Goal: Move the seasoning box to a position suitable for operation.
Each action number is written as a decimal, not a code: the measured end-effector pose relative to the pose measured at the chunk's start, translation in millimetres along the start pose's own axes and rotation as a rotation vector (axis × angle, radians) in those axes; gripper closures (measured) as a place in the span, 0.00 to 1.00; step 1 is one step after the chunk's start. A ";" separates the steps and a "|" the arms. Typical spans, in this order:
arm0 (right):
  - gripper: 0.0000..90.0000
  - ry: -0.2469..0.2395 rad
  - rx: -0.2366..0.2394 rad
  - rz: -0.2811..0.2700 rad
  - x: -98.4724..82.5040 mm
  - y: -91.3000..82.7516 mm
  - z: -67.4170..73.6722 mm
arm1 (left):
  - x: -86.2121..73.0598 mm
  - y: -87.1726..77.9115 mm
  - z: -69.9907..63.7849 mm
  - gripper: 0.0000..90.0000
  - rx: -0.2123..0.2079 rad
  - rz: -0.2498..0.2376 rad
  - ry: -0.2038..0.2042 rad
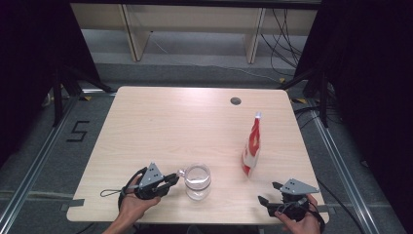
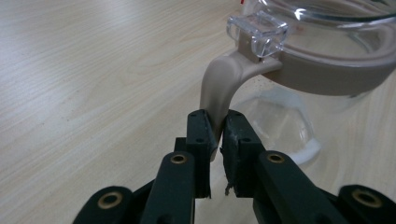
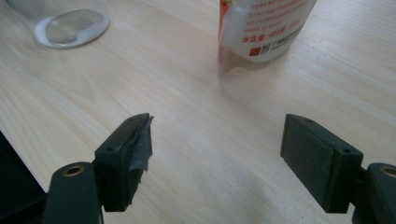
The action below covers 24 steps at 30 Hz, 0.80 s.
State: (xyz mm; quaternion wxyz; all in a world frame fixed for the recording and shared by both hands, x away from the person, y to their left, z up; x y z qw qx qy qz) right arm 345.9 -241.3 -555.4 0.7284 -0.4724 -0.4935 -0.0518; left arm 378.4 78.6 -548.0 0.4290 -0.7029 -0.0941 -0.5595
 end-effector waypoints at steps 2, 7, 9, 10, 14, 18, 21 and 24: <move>0.29 0.008 0.002 0.004 -0.5 0.1 0.6 | -1.0 -2.7 -0.9 0.89 -0.011 0.006 0.023; 0.29 -0.002 0.003 0.001 -0.1 0.7 0.6 | -7.1 -8.5 -6.5 0.92 -0.038 0.024 0.022; 0.29 -0.001 0.004 0.002 -0.1 0.6 0.4 | -10.5 -10.0 -5.8 0.90 -0.048 0.042 0.045; 0.29 0.000 0.003 0.002 -0.1 0.5 0.4 | -10.1 -9.7 -6.3 0.86 -0.052 0.037 0.040; 0.29 -0.018 0.000 -0.005 0.9 1.3 -0.8 | -6.2 -6.5 -0.9 0.72 -0.054 0.015 0.065; 0.29 0.000 0.005 0.010 -0.9 1.7 1.2 | -2.0 -1.0 -0.4 0.68 -0.068 0.003 0.127; 0.29 -0.017 0.003 0.003 -0.2 2.4 0.3 | 0.4 3.1 0.2 0.69 -0.065 0.007 0.140; 0.29 0.010 0.008 0.008 -1.0 1.6 2.6 | 4.7 7.7 1.1 0.75 -0.087 -0.012 0.167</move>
Point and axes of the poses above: each handheld gripper's, and its own axes: y roughly forward along the jaws, x roughly out of its top, z roughly to its left, the point moved 10 cm from there along y, roughly forward along the jaws, and after that the axes turned 4 degrees about x, right-handed, at the moved point
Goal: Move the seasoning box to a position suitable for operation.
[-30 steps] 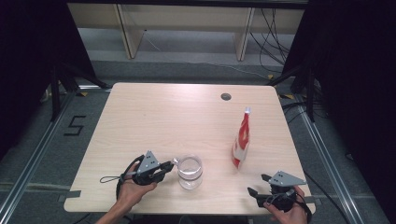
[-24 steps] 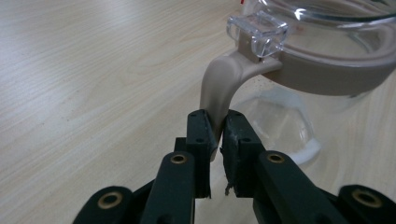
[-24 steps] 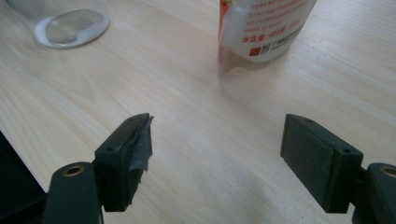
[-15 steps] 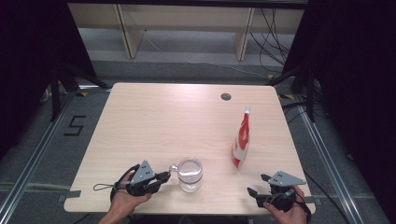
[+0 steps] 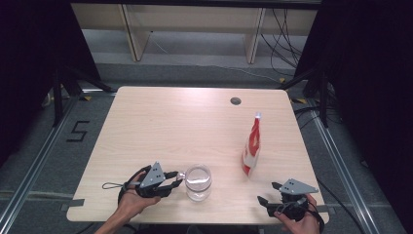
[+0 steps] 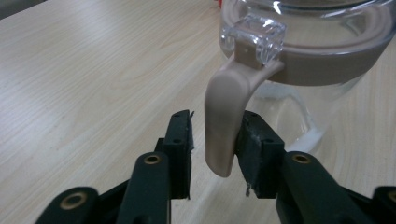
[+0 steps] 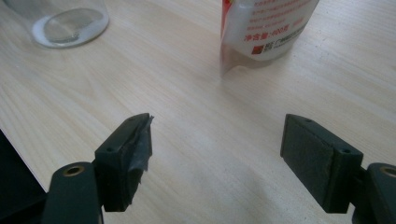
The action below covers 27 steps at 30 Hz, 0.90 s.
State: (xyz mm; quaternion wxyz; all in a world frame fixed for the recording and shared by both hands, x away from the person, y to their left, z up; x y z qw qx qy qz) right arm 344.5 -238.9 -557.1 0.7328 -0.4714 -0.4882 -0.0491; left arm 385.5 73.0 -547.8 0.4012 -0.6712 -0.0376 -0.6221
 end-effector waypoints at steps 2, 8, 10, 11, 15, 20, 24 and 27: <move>0.29 -0.025 -0.005 -0.004 0.5 0.3 -3.0 | 0.0 0.3 -2.2 0.81 -0.023 0.004 -0.003; 0.29 -0.014 0.002 0.007 -0.7 0.7 -1.0 | -0.8 -1.6 -4.4 0.83 -0.039 0.000 -0.007; 0.29 -0.023 0.009 0.008 -0.7 1.0 -1.0 | -1.4 -3.6 -7.4 0.83 -0.048 0.001 -0.009; 0.29 -0.023 0.009 0.008 -0.7 1.0 -1.0 | -1.9 -4.4 -10.2 0.83 -0.058 0.001 -0.024; 0.29 -0.026 -0.005 -0.001 0.0 0.5 -3.1 | -4.1 -10.3 -17.5 0.82 -0.081 0.007 -0.031; 0.29 -0.008 0.001 0.003 -1.1 0.8 -2.5 | -5.6 -11.7 -28.2 0.80 -0.120 0.006 -0.046; 0.29 -0.034 0.005 -0.010 0.3 1.5 -4.6 | -4.4 -10.4 -29.0 0.81 -0.095 0.013 -0.035; 0.29 -0.027 0.001 -0.010 0.1 0.9 -4.7 | -2.7 -7.9 -28.6 0.81 -0.088 0.008 -0.049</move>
Point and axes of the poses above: each handheld gripper's, and its own axes: y roughly forward along the jaws, x roughly out of its top, z roughly to its left, the point moved 10 cm from there along y, roughly forward along the jaws, and after that the axes turned 4 degrees about x, right-handed, at the moved point
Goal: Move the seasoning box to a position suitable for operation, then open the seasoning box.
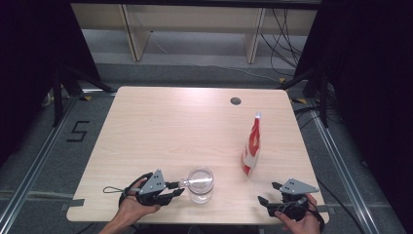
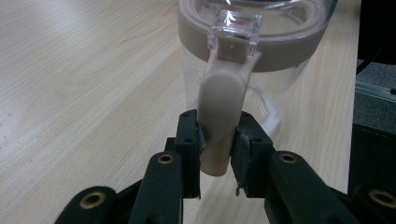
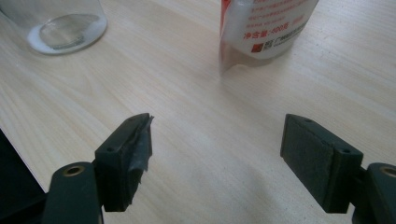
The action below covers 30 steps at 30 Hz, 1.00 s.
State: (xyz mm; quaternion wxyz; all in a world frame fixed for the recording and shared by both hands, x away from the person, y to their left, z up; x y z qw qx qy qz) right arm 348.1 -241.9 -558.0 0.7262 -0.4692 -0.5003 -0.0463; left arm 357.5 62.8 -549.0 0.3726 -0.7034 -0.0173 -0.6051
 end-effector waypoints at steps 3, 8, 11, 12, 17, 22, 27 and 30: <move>0.29 0.007 0.009 -0.002 -0.2 0.2 0.7 | 1.4 3.0 1.6 0.82 0.018 0.004 -0.004; 0.29 0.012 0.019 -0.007 0.3 0.3 1.7 | 5.2 9.2 1.0 0.82 0.024 0.002 -0.009; 0.29 0.022 0.022 0.010 -0.7 0.7 2.8 | 8.9 15.3 1.2 0.82 0.023 0.009 0.013; 0.29 0.022 0.022 0.010 -0.7 0.7 2.8 | 8.9 15.3 1.2 0.82 0.023 0.009 0.013; 0.29 0.004 0.034 0.003 3.2 4.6 4.0 | 8.9 16.8 -0.5 0.81 0.017 -0.003 -0.013; 0.29 -0.011 0.026 0.001 4.4 5.9 1.9 | 8.8 9.3 6.4 0.49 0.049 0.012 -0.029; 0.29 -0.005 0.030 -0.001 4.6 5.7 2.2 | 13.4 -0.9 12.9 0.37 0.058 -0.001 -0.068; 0.29 -0.005 0.030 -0.001 4.6 5.8 2.3 | 17.1 -5.3 12.0 0.35 0.046 -0.009 -0.085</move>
Point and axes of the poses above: each handheld gripper's, and its own axes: y roughly forward along the jaws, x roughly out of its top, z roughly to its left, the point moved 10 cm from there along y, roughly forward along the jaws, and after that the axes turned 4 degrees about x, right-handed, at the moved point
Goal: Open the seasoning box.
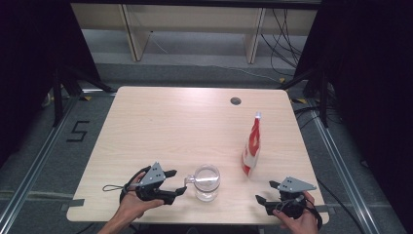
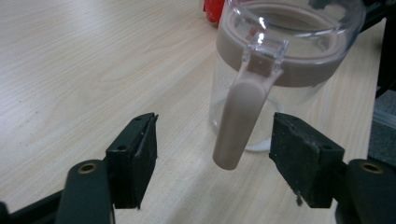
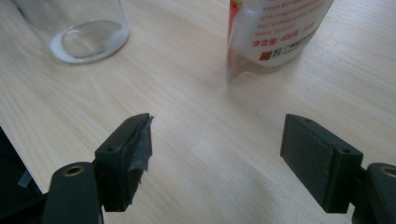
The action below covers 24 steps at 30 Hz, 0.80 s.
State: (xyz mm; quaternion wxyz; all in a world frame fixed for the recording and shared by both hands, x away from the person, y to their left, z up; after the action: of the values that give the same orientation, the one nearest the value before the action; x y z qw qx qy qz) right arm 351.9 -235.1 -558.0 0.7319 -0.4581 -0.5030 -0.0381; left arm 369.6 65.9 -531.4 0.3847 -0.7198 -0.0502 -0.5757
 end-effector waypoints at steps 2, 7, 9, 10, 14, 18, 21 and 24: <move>0.29 -0.004 -0.001 0.001 0.3 0.2 -0.1 | 1.1 -3.0 -0.9 0.33 0.004 0.005 -0.027; 0.29 0.006 0.017 0.003 0.4 1.3 2.3 | 9.7 -11.5 -0.2 0.42 0.000 -0.046 -0.070; 0.28 -0.010 0.011 -0.006 0.9 0.7 1.5 | 15.2 -16.0 1.4 0.57 0.012 -0.080 -0.050; 0.27 -0.019 0.016 -0.006 1.3 0.6 1.9 | 18.5 -18.1 2.6 0.65 0.014 -0.095 -0.029; 0.25 -0.001 0.024 -0.016 2.6 0.6 4.2 | 30.1 -22.1 0.1 0.82 0.008 -0.139 -0.048; 0.24 0.000 0.020 -0.022 2.8 0.0 4.9 | 37.2 -19.9 -4.5 0.93 0.004 -0.137 -0.009; 0.25 -0.016 0.002 -0.027 2.8 -1.2 2.4 | 41.5 -17.7 -7.9 0.98 0.008 -0.134 0.022; 0.26 -0.010 0.022 -0.032 3.5 -0.2 4.4 | 44.9 -16.6 -10.5 0.99 0.004 -0.137 0.035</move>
State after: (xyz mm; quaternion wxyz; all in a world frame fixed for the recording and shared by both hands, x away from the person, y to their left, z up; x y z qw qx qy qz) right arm 350.5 -230.7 -554.8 0.7337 -0.4420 -0.5143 -0.0420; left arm 367.6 54.5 -483.8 0.3465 -0.7038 -0.0936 -0.6130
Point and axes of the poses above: each handheld gripper's, and its own axes: y roughly forward along the jaws, x roughly out of its top, z roughly to its left, the point moved 10 cm from there along y, roughly forward along the jaws, and after that the axes turned 4 degrees about x, right-handed, at the moved point
